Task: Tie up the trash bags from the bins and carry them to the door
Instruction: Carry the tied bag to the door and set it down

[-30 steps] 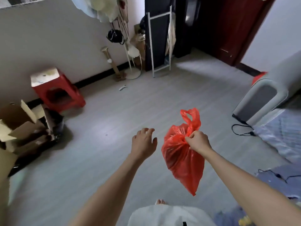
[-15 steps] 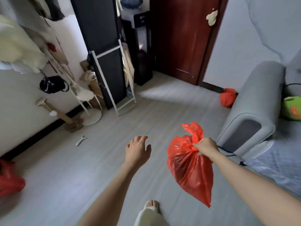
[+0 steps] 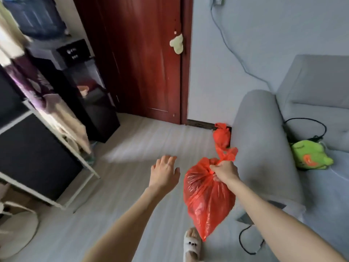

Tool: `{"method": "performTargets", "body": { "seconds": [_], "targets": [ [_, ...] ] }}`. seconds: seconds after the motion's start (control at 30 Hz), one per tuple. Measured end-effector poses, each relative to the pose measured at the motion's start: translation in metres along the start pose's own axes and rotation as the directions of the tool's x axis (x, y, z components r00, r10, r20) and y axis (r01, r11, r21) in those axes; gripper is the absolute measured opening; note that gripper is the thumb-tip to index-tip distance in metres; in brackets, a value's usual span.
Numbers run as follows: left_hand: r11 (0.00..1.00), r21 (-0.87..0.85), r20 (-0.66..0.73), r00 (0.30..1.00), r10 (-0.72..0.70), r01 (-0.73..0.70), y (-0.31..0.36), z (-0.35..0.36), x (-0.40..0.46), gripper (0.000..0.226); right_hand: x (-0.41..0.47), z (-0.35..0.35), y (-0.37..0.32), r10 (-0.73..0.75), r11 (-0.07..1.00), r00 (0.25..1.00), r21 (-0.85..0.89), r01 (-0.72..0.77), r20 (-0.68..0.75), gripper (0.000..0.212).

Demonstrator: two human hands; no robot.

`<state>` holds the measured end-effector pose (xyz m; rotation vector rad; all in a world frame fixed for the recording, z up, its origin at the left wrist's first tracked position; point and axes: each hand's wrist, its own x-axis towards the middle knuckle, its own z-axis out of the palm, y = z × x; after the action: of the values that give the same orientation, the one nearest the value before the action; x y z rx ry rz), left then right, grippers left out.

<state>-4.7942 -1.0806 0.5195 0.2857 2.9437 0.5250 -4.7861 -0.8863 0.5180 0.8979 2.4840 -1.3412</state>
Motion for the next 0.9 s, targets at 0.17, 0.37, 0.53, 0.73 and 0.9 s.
{"method": "performTargets", "body": {
  "seconds": [0.17,0.37,0.53,0.73,0.9],
  "targets": [
    [1.000,0.021,0.042,0.999,0.004,-0.005,0.018,-0.013,0.147,0.049,0.126,-0.030,-0.054,0.087,0.996,0.996,0.001,-0.087,0.015,0.026],
    [0.997,0.049,0.045,0.997,0.060,-0.063,0.033,-0.026,0.340,0.052,0.297,-0.047,-0.121,0.111,0.994,0.993,0.024,-0.110,-0.047,0.031],
    [0.987,0.054,-0.025,0.988,0.152,-0.150,0.041,-0.005,0.529,0.056,0.455,-0.031,-0.154,0.152,0.988,0.979,0.045,-0.147,-0.137,0.035],
    [0.961,0.122,-0.040,0.966,0.256,-0.249,0.040,0.085,0.746,0.065,0.665,0.023,-0.142,0.185,0.979,0.970,-0.055,-0.196,-0.156,0.026],
    [0.914,0.252,-0.023,0.943,0.333,-0.317,0.029,0.210,0.883,0.077,0.817,0.085,-0.078,0.195,0.966,0.959,-0.126,-0.224,-0.206,0.023]
  ]
}}
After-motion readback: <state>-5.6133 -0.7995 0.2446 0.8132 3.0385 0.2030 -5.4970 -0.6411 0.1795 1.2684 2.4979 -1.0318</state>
